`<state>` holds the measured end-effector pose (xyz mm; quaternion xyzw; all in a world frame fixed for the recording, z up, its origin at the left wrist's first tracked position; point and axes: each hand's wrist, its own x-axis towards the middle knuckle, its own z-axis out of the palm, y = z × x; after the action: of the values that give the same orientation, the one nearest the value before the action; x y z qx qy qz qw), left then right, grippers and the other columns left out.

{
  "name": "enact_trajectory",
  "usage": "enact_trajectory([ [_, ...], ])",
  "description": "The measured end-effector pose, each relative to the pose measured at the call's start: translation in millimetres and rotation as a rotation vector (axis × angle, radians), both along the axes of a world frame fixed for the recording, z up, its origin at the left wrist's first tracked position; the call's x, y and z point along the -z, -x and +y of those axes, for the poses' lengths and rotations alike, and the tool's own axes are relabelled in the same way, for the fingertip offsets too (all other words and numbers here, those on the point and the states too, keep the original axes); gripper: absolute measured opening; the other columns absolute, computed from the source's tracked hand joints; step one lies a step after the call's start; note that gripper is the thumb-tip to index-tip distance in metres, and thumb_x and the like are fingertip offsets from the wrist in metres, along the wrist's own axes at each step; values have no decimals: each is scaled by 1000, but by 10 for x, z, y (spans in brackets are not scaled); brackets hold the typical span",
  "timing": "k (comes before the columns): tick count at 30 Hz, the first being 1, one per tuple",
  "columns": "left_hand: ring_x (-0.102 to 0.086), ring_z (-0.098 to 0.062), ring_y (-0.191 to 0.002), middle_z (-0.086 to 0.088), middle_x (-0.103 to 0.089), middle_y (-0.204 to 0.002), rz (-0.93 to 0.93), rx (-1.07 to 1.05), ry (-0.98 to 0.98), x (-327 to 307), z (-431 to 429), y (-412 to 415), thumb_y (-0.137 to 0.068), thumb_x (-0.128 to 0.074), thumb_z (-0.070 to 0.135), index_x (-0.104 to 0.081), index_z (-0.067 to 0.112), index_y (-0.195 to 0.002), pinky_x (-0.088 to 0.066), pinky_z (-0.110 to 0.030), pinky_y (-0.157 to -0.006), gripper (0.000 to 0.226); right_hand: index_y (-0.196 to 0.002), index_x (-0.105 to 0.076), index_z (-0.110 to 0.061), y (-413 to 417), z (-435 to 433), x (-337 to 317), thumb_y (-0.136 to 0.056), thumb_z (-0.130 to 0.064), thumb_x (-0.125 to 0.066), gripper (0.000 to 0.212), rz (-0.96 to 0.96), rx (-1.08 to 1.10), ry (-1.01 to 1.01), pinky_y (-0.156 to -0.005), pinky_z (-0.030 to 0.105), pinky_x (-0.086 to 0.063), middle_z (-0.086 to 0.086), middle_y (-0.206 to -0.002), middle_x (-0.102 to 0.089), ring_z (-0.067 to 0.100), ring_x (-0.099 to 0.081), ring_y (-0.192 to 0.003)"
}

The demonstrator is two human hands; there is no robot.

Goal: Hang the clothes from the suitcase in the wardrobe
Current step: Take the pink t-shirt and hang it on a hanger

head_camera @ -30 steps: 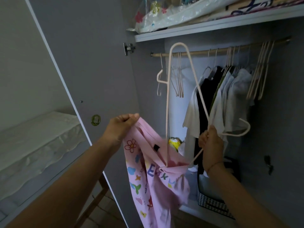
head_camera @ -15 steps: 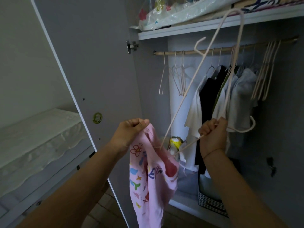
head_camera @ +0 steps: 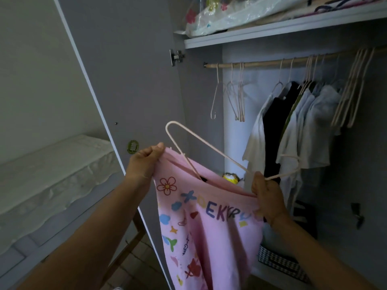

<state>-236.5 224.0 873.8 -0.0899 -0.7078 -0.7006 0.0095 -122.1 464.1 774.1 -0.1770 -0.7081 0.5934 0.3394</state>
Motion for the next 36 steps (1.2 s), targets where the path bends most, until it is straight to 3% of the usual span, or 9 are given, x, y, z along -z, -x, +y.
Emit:
enact_trajectory([
  [3,-52,-14,-59,-4,-60,-68,-29,-152,38,111,-52,17,-90,-61,33,-68,11,-79,-41,-23,-54,26,-59,-44,-8,-96,81,-134,-99,-32,-40,47,-113,-63,-86,-49,24,-31,4,-53,-40,13,-35,-47],
  [8,-44,-13,-55,-1,-52,-62,-95,-216,-42,165,-49,32,-90,-62,28,-62,16,-70,-35,-22,-53,24,-51,-29,-14,-164,55,-200,-101,-19,-36,51,-4,17,-39,-40,16,-24,-1,-46,-28,6,-28,-38],
  [14,-51,-18,-63,-7,-59,-70,-90,-128,-96,147,-44,-3,-89,-63,27,-69,5,-82,-43,-27,-62,24,-57,-40,-7,-193,31,-132,-100,-19,-40,44,-120,-16,-162,-46,17,-29,4,-50,-35,10,-34,-44],
  [17,-48,-14,-65,-2,-58,-69,-53,-131,-73,117,-15,-23,-92,-59,20,-65,14,-71,-40,-24,-61,22,-52,-32,-9,-177,14,-146,-99,-14,-41,49,-94,16,-225,-43,14,-28,5,-48,-30,8,-31,-42],
  [21,-50,-13,-66,4,-61,-63,-21,-106,-127,102,-39,1,-91,-59,15,-67,19,-69,-41,-23,-62,24,-47,-34,-11,-165,19,-205,-99,-17,-41,52,-137,30,-239,-44,12,-31,4,-47,-35,15,-35,-49],
  [25,-58,-2,-63,9,-66,-66,-1,-46,-187,79,-114,29,-91,-61,22,-73,23,-66,-45,-16,-63,28,-45,-34,-14,-170,34,-296,-100,-20,-41,56,-194,-6,-283,-44,13,-30,2,-46,-36,13,-36,-48],
  [30,-55,-8,-70,0,-63,-76,-15,-84,-209,52,-176,65,-89,-63,26,-71,20,-73,-44,-17,-65,19,-43,-36,-20,-152,51,-431,-99,-21,-42,56,-259,-36,-399,-54,32,-26,1,-48,-39,18,-40,-52],
  [36,-53,-7,-72,0,-62,-77,67,-195,-121,-14,-221,-17,-88,-65,25,-69,16,-75,-45,-12,-64,16,-48,-46,-15,-113,45,-487,-99,-21,-41,52,-364,-132,-567,-60,29,-28,5,-52,-47,26,-53,-69],
])
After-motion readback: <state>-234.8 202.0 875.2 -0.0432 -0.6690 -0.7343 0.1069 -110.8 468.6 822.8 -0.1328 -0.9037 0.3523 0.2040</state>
